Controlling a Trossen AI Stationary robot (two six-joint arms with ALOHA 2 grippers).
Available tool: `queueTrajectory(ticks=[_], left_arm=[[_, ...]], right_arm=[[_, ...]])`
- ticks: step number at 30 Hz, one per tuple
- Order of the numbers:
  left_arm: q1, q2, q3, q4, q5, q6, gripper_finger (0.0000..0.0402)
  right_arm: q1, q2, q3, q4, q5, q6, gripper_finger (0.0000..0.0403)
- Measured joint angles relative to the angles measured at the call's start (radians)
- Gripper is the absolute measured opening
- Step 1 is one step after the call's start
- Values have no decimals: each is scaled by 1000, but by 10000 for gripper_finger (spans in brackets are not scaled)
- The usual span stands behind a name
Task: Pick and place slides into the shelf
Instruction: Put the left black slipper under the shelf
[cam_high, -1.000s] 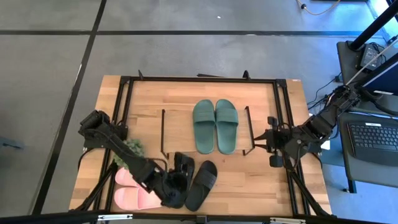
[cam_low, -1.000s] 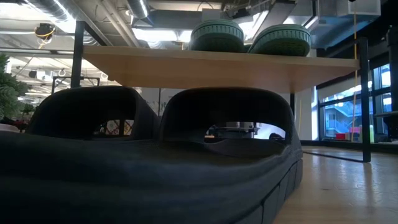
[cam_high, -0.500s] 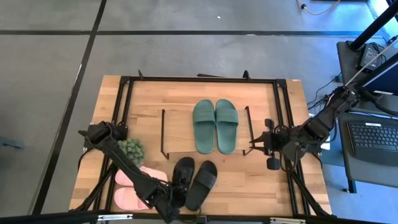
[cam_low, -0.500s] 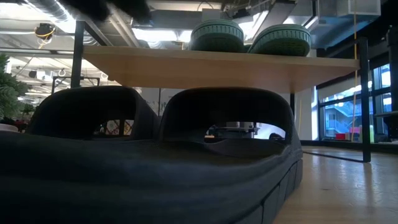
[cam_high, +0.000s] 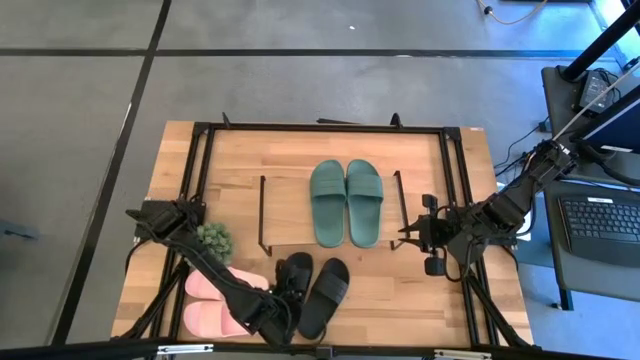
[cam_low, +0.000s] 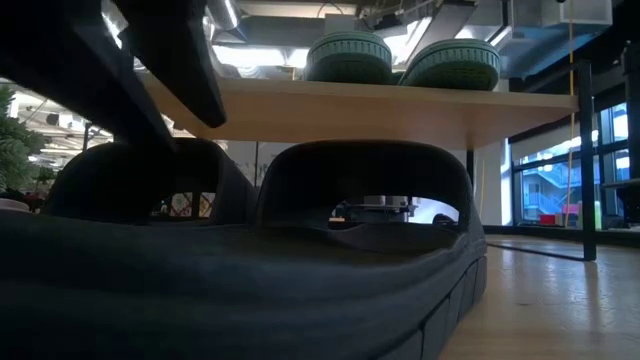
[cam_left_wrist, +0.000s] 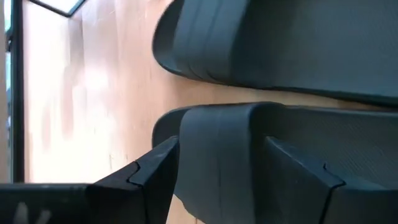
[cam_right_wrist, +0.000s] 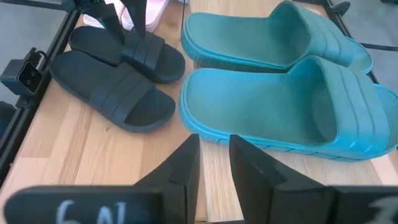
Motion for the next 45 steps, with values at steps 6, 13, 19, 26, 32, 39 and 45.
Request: queueTrajectory(ticks=[6, 13, 19, 26, 32, 39, 45], left_arm=[[14, 13, 0, -8, -2, -5, 226], [32, 74, 0, -17, 15, -4, 226], [31, 76, 0, -2, 16, -4, 226], [31, 74, 0, 30, 18, -4, 226], [31, 74, 0, 30, 18, -4, 226], [33, 74, 0, 30, 19, -4, 226], [33, 74, 0, 29, 19, 19, 215]], right_arm=[[0, 0, 0, -8, 0, 0, 89], [0, 0, 0, -10, 0, -1, 89], [0, 0, 0, -10, -1, -1, 89], [0, 0, 0, -10, 0, 1, 89], [0, 0, 0, -10, 0, 1, 89], [0, 0, 0, -9, 0, 1, 89], [0, 0, 0, -9, 0, 1, 89]])
